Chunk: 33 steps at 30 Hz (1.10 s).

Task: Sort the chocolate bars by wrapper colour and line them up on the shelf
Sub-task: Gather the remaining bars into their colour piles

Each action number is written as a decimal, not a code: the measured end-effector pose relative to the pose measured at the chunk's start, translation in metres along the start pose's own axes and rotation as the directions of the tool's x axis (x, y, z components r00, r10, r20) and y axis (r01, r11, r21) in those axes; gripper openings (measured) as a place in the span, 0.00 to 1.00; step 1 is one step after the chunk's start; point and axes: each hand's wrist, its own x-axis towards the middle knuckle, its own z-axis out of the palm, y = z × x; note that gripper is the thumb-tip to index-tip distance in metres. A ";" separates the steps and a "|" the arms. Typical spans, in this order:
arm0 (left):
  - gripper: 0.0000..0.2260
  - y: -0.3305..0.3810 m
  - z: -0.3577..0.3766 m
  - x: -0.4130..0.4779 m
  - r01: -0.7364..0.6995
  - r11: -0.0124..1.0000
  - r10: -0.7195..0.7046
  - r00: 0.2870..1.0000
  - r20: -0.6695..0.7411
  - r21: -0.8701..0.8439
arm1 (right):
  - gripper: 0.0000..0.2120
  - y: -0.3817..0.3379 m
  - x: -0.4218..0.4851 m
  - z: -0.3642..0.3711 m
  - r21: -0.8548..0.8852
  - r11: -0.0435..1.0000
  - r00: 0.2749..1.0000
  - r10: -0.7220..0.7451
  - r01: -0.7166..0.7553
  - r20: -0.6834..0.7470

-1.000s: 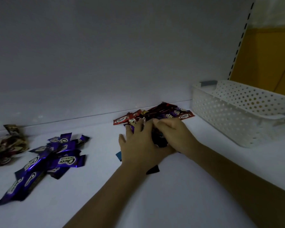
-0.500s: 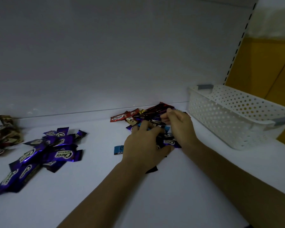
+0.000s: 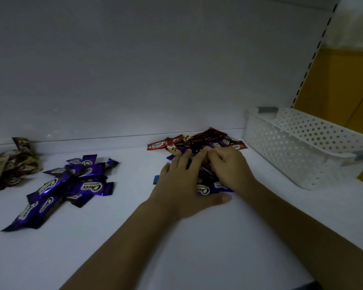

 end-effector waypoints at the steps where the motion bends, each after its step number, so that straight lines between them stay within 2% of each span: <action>1: 0.49 -0.001 -0.001 0.001 -0.008 1.000 0.008 1.000 -0.030 -0.009 | 0.19 -0.002 0.000 0.000 0.087 0.996 1.000 0.020 -0.020 0.001; 5: 0.47 0.000 0.000 0.000 -0.053 0.997 0.058 0.992 -0.115 0.048 | 0.18 -0.003 0.004 0.001 0.405 0.902 0.988 0.149 -0.147 0.027; 9: 0.28 0.003 0.001 0.005 -0.075 0.985 0.103 0.977 -0.185 0.153 | 0.14 0.000 0.009 0.003 0.619 0.744 0.941 0.337 -0.252 -0.021; 11: 0.24 0.003 -0.001 0.013 -0.076 0.980 0.109 0.977 -0.181 0.181 | 0.14 0.003 0.010 0.004 0.635 0.739 0.939 0.338 -0.226 -0.059; 16: 0.25 -0.001 -0.013 0.044 -0.169 0.956 0.195 0.977 -0.086 0.241 | 0.15 0.014 0.019 0.004 0.579 0.807 0.908 0.323 -0.116 -0.268; 19: 0.20 -0.008 -0.016 0.051 -0.150 0.979 0.169 0.976 -0.137 0.141 | 0.15 0.021 0.021 0.007 0.551 0.828 0.906 0.307 -0.103 -0.292; 22: 0.12 -0.012 -0.020 0.054 -0.125 0.992 0.111 0.958 -0.266 -0.036 | 0.12 0.026 0.023 0.010 0.536 0.839 0.911 0.289 -0.093 -0.295; 26: 0.08 -0.013 -0.040 0.054 -0.098 0.960 -0.016 0.918 -0.396 -0.264 | 0.15 0.029 0.028 0.009 0.560 0.813 0.917 0.333 -0.161 -0.221; 29: 0.08 -0.018 -0.053 0.045 -0.091 0.921 -0.081 0.906 -0.416 -0.378 | 0.18 0.030 0.027 0.008 0.521 0.827 0.918 0.352 -0.213 -0.184; 33: 0.05 -0.028 -0.065 0.021 -0.063 0.818 -0.211 0.892 -0.400 -0.572 | 0.19 0.019 0.020 0.006 0.398 0.895 0.953 0.272 -0.199 -0.135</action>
